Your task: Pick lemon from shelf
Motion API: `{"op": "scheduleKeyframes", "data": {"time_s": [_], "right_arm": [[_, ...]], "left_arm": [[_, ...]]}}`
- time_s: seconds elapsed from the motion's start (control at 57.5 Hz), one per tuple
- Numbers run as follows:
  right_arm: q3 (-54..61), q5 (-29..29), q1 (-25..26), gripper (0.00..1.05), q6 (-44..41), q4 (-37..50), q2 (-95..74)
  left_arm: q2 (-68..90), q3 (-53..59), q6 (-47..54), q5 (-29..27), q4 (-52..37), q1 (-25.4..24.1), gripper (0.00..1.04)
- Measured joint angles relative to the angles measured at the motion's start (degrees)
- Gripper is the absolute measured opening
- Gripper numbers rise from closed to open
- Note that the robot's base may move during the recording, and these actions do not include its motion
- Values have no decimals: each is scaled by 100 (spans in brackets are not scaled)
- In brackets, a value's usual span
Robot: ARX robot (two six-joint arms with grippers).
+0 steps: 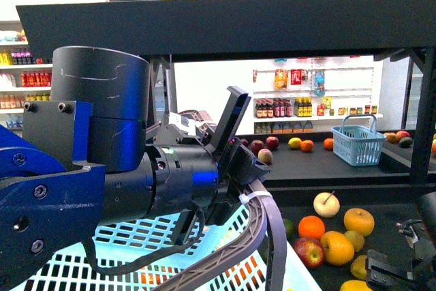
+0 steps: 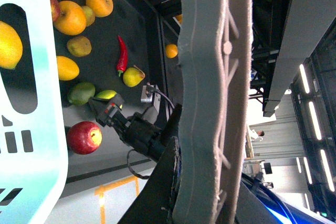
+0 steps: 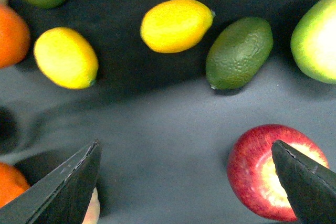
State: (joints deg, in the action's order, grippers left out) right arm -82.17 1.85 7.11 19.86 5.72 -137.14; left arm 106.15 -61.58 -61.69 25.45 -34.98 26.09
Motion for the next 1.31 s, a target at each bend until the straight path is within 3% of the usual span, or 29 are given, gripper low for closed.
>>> {"op": "scheduleKeyframes", "data": {"time_s": [0.174,0.383,0.679,1.062,1.305], "right_arm": [[-1593,-468,-181,97,1440,-1152,-1001],[-2876,-852,-321,97,2234,-1762,-1749],[-4572,-1259,-321,97,2634,-2520,-2691],[-7313,-1207,-367,97,2881,-3921,-4111],[-8284,-1217,-426,97,2894,-4186,-4638]], "left_arm": [[0,0,7,4,0,0,10],[0,0,4,17,0,0,10],[0,0,9,2,0,0,10],[0,0,7,0,0,0,10],[0,0,4,4,0,0,10]]}}
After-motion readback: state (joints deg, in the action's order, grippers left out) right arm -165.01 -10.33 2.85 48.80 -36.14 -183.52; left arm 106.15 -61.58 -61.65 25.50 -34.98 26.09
